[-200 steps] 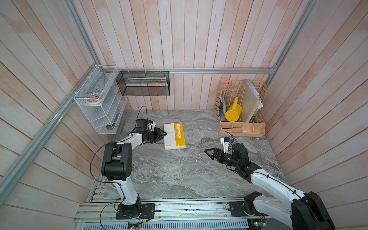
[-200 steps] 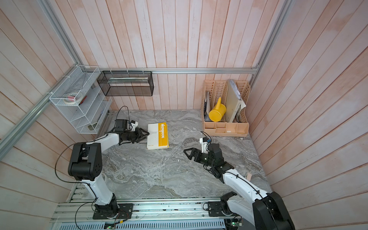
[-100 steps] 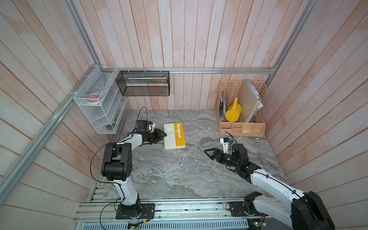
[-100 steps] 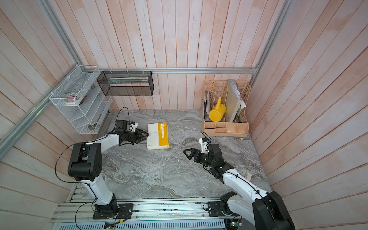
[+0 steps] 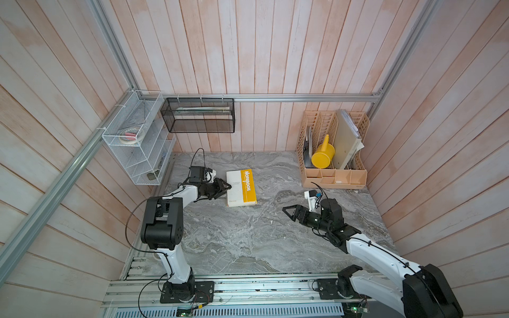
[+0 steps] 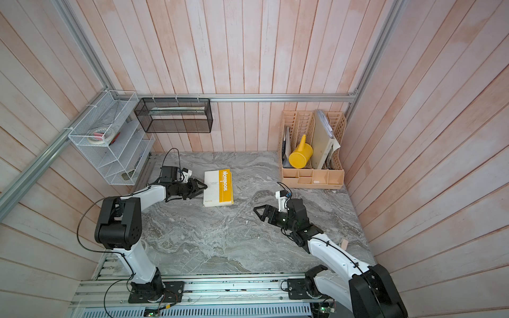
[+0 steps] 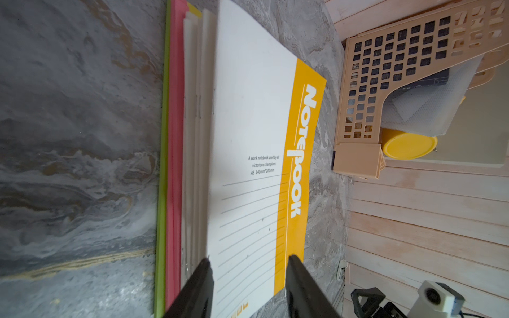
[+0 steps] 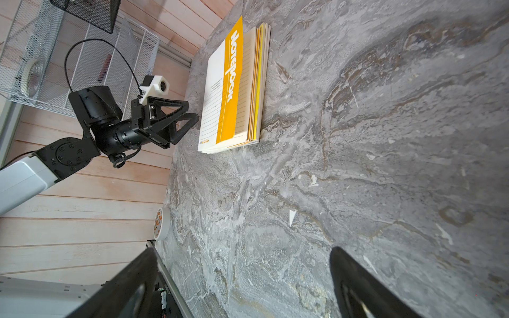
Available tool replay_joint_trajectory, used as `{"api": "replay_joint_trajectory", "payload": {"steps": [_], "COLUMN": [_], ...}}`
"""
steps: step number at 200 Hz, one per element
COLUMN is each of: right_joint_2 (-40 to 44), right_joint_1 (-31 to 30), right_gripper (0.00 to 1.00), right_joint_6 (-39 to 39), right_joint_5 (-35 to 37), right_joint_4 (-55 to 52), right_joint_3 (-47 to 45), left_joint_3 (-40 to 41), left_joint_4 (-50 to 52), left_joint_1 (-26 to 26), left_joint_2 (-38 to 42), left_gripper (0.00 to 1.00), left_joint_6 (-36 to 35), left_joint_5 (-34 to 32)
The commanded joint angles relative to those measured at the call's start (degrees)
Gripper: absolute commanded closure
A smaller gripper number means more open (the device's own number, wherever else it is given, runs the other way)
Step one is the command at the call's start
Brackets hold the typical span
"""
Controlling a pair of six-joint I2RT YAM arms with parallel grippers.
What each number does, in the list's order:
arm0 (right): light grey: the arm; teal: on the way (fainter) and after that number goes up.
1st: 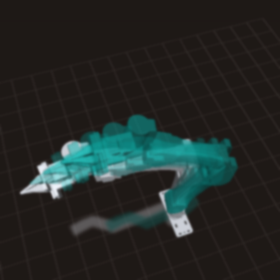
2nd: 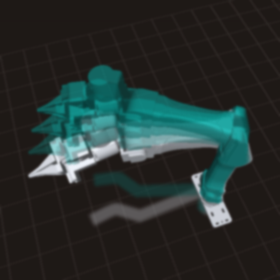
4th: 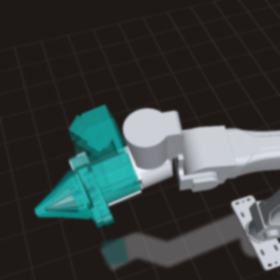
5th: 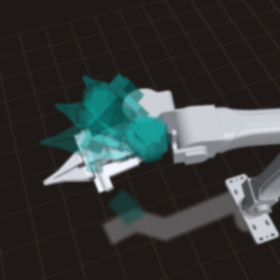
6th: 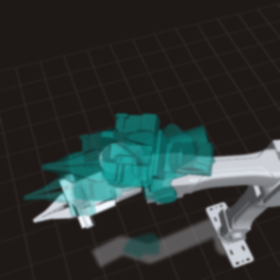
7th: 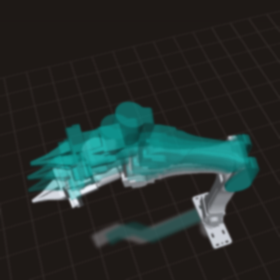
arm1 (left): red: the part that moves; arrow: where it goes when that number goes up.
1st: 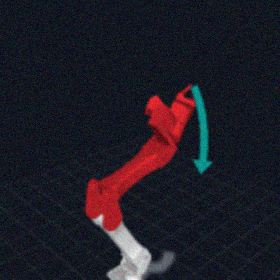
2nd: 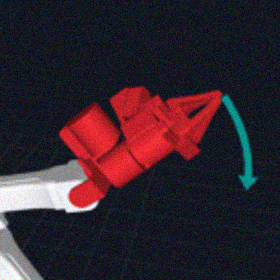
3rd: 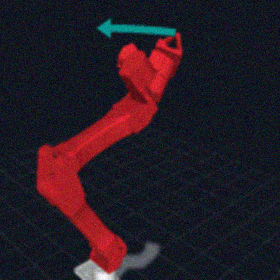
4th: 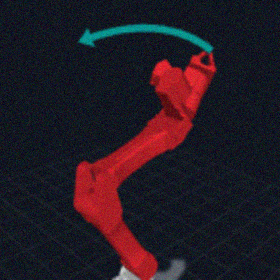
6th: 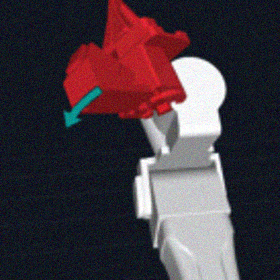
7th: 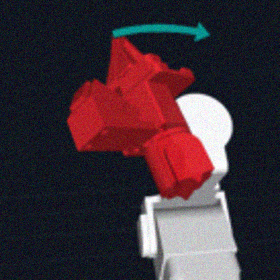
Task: Close the notebook
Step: Adjust the notebook at the center of the board.
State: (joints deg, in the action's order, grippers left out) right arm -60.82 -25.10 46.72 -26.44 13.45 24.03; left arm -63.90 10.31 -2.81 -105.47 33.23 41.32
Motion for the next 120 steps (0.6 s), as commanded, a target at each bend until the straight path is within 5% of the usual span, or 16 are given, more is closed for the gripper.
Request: {"api": "replay_joint_trajectory", "payload": {"steps": [1,120], "right_joint_2": [0.1,0.6], "right_joint_1": [-0.4,-0.4], "right_gripper": [0.02,0.02], "right_joint_6": [0.1,0.0], "right_joint_5": [0.5,0.6], "right_joint_4": [0.2,-0.3], "right_joint_3": [-0.5,-0.7], "left_joint_3": [0.5,0.6], "left_joint_4": [-1.4,-2.3], "left_joint_1": [-0.4,-0.7], "left_joint_2": [-1.0,-1.5], "left_gripper": [0.54,0.54], "left_joint_6": [0.0,0.7], "left_joint_5": [-0.4,0.0]}}
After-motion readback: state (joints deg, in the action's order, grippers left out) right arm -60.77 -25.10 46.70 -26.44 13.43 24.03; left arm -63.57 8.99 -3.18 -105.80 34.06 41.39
